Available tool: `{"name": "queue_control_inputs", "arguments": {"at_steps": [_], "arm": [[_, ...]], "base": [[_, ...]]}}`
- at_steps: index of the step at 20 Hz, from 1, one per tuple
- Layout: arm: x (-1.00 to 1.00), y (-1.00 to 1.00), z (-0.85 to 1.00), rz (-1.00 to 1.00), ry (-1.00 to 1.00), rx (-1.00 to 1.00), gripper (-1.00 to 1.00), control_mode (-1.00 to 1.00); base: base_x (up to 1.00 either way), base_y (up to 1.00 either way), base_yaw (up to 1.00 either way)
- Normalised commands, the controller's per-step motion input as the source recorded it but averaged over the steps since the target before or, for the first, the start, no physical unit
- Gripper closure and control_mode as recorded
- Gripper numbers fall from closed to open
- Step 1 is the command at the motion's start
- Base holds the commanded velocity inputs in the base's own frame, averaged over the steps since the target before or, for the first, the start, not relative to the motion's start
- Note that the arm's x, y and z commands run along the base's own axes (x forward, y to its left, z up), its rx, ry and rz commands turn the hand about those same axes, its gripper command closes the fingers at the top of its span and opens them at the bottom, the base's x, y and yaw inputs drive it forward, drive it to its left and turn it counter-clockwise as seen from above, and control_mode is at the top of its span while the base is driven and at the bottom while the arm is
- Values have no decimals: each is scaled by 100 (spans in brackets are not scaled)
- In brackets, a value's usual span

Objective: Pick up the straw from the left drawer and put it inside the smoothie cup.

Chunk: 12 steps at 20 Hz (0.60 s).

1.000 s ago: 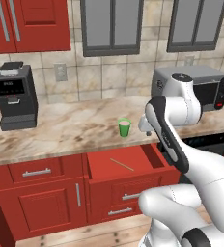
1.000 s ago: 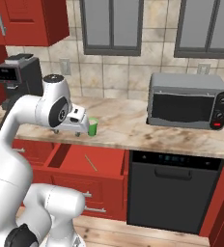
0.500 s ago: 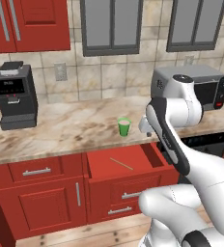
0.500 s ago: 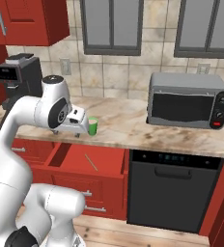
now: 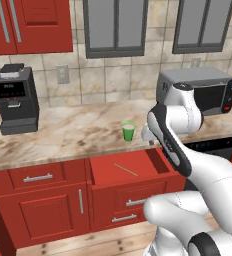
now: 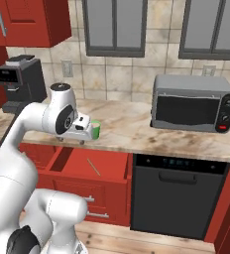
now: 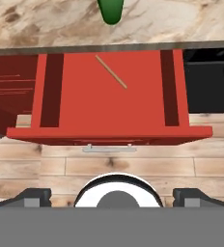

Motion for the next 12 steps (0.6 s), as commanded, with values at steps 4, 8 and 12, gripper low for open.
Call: {"name": "queue_control_inputs", "arguments": {"at_steps": [4,8,12], "arm": [[40,0,-44,0,12,0,-100,-100],[33,0,-50,0,10,0,-100,-100],[15,3,-52,0,3,0,-100,-100]], "base": [[0,0,0],[0,0,0],[0,0,0]]}}
